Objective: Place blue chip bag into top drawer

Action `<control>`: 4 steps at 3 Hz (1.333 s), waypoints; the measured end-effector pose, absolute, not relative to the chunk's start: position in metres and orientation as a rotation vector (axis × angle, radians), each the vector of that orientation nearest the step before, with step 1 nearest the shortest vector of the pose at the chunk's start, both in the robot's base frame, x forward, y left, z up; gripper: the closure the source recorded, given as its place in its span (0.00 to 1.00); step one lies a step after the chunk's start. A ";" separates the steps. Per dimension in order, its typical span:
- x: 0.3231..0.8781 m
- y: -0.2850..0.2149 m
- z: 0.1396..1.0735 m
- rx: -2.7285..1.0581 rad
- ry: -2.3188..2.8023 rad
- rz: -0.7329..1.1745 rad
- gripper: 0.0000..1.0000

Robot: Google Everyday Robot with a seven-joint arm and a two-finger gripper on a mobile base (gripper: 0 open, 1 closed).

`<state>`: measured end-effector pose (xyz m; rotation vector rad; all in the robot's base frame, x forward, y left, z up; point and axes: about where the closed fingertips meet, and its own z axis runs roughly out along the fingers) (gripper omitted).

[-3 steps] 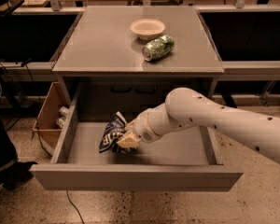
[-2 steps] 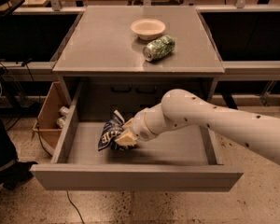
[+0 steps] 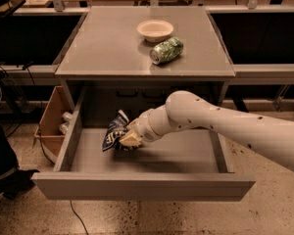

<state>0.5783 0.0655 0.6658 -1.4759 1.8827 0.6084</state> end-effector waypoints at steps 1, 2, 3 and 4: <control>0.579 0.066 0.665 -1.475 1.883 0.609 0.35; 0.580 0.068 0.664 -1.471 1.884 0.631 0.12; 0.577 0.067 0.679 -1.459 1.890 0.680 0.00; 0.555 0.033 0.720 -1.383 1.921 0.765 0.00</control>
Offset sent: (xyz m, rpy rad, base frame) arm 0.0052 0.0034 -0.0013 0.0280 0.0271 0.0017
